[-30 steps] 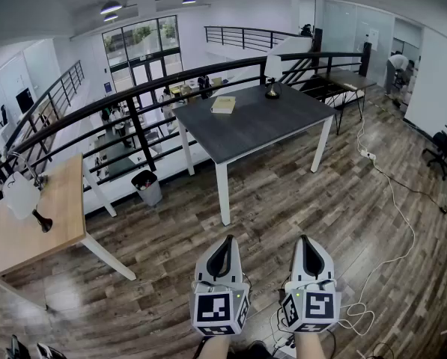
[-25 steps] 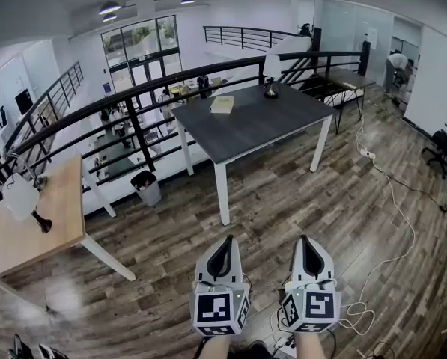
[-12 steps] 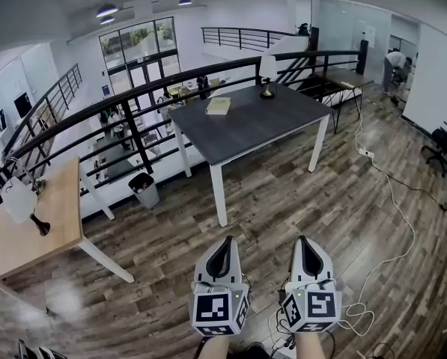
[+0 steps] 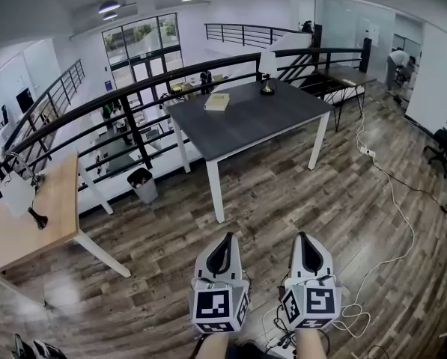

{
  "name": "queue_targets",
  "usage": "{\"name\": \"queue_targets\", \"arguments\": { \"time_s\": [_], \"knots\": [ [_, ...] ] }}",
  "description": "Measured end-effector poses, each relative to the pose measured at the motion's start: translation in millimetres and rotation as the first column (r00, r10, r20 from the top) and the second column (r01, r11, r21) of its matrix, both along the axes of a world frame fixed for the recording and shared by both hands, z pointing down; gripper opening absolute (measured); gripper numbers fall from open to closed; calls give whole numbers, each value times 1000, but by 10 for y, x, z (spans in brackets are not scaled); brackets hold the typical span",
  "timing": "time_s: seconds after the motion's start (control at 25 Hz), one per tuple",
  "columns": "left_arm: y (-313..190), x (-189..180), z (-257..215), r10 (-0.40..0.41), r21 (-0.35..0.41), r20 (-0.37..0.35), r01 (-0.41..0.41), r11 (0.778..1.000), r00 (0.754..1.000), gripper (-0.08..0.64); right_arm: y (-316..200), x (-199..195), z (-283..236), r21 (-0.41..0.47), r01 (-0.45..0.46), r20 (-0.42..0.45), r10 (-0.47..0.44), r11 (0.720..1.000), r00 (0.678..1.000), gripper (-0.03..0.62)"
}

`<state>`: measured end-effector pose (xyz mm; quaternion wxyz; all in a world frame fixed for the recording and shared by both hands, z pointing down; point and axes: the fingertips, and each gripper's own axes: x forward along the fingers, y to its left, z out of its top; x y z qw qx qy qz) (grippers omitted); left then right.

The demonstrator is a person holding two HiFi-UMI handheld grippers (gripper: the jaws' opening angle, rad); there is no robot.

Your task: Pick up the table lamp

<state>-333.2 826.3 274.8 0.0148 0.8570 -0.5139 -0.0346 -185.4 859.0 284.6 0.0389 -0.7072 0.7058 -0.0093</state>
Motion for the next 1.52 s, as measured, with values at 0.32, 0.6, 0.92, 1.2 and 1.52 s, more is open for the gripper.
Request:
{"name": "queue_targets", "arguments": {
  "time_s": [0.32, 0.6, 0.92, 1.2, 1.52],
  "knots": [
    [-46, 151, -7, 12, -5, 11, -12, 1000, 1000, 20, -43, 103, 18, -6, 5, 24, -5, 1000, 1000, -8],
    [-308, 285, 83, 25, -16, 3, -25, 1000, 1000, 20, -254, 278, 137, -25, -14, 36, 15, 1000, 999, -8],
    [-775, 445, 197, 54, -28, -8, -54, 998, 999, 20, -688, 414, 240, -39, -37, 31, 38, 999, 999, -8],
    [-1419, 479, 233, 60, -43, -7, -60, 997, 998, 20, -1292, 459, 257, -51, -46, 28, 48, 998, 998, -8],
    [-2234, 479, 195, 70, -44, -5, -70, 997, 998, 20, -2110, 461, 225, -55, -60, 26, 62, 997, 998, -8]
  ]
}}
